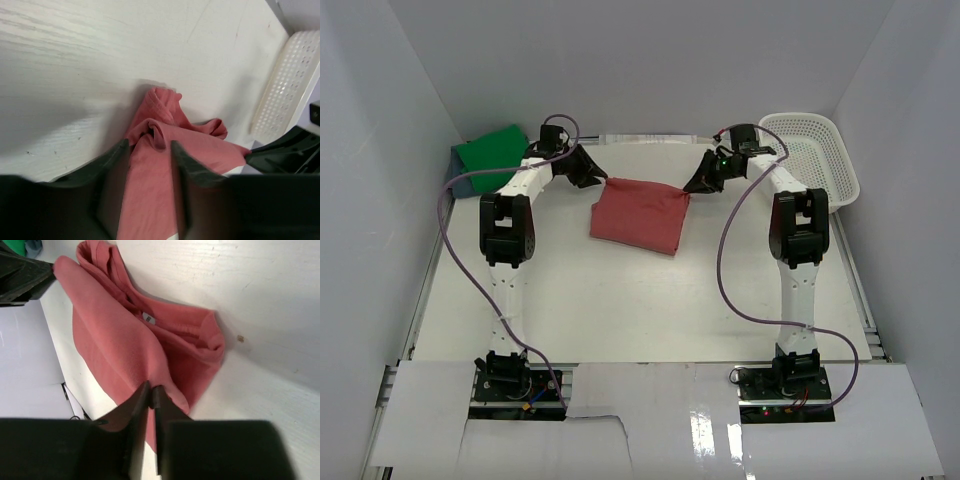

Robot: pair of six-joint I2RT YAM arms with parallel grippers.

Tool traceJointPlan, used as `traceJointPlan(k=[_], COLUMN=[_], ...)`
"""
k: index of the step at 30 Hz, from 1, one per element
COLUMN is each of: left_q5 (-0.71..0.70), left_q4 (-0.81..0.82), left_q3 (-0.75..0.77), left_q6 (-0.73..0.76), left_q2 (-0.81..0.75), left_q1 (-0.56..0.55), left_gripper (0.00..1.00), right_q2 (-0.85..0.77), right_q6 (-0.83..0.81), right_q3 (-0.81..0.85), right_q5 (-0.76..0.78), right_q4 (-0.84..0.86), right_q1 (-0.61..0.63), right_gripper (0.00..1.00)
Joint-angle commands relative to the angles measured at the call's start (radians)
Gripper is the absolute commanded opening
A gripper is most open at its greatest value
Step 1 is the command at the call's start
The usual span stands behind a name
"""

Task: Fold and stack the t-shirts
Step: Fold the long partially folded tshirt into a neat square, then smooth out wrinkles on the folded tshirt

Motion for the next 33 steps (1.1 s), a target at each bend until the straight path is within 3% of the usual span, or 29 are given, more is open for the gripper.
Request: traceJointPlan(k=[1,3,4,6,9,16,20,22,23,26,27,29,31,33], left_q5=[0.003,-0.003,-0.006,-0.021,-0.038,-0.063,0.055,0.133,0.169,0.327,0.369,0.443,0.465,0.468], left_q4=[0.027,0.053,0.064,0.093,0.128,0.159,0.289,0.338,0.414,0.569,0.596,0.618,0.609,0.609], left_q3=[0.039,0.036,0.03,0.03,0.043,0.002,-0.18,-0.237,-0.295,-0.337,-0.322,-0.283,-0.216,-0.187], left_q6=[0.001,-0.01,-0.015,-0.022,-0.034,0.037,0.05,0.042,0.032,-0.05,-0.074,-0.119,-0.113,-0.099], left_q2=[0.006,0.004,-0.005,-0.018,-0.055,-0.199,-0.285,-0.316,-0.324,-0.292,-0.238,-0.188,-0.129,-0.103], left_q1=[0.007,0.007,0.007,0.007,0.007,0.007,0.01,0.01,0.01,0.01,0.01,0.004,-0.008,-0.017], left_gripper=[0.53,0.61,0.65,0.66,0.66,0.67,0.65,0.61,0.57,0.33,0.18,0.09,0.1,0.17], right_q2=[0.027,0.021,0.017,-0.008,-0.035,-0.181,-0.226,-0.229,-0.226,-0.186,-0.171,-0.113,-0.06,-0.033], right_q6=[0.007,0.016,0.016,0.021,0.025,0.039,0.07,0.074,0.074,0.076,0.078,0.093,0.111,0.137], right_q3=[0.035,0.035,0.036,0.039,0.051,-0.139,-0.241,-0.271,-0.272,-0.242,-0.21,-0.174,-0.127,-0.104], right_q5=[-0.031,-0.025,-0.015,0.024,0.068,0.027,-0.082,-0.105,-0.128,-0.145,-0.145,-0.154,-0.166,-0.175], right_q4=[0.072,0.107,0.118,0.156,0.186,0.324,0.402,0.422,0.437,0.439,0.439,0.442,0.453,0.471], right_q1=[-0.021,-0.026,-0.027,-0.03,-0.032,-0.03,-0.017,-0.004,0.014,0.046,0.054,0.069,0.08,0.083], right_gripper=[0.19,0.29,0.4,0.52,0.63,0.64,0.52,0.39,0.27,0.12,0.09,0.08,0.08,0.08])
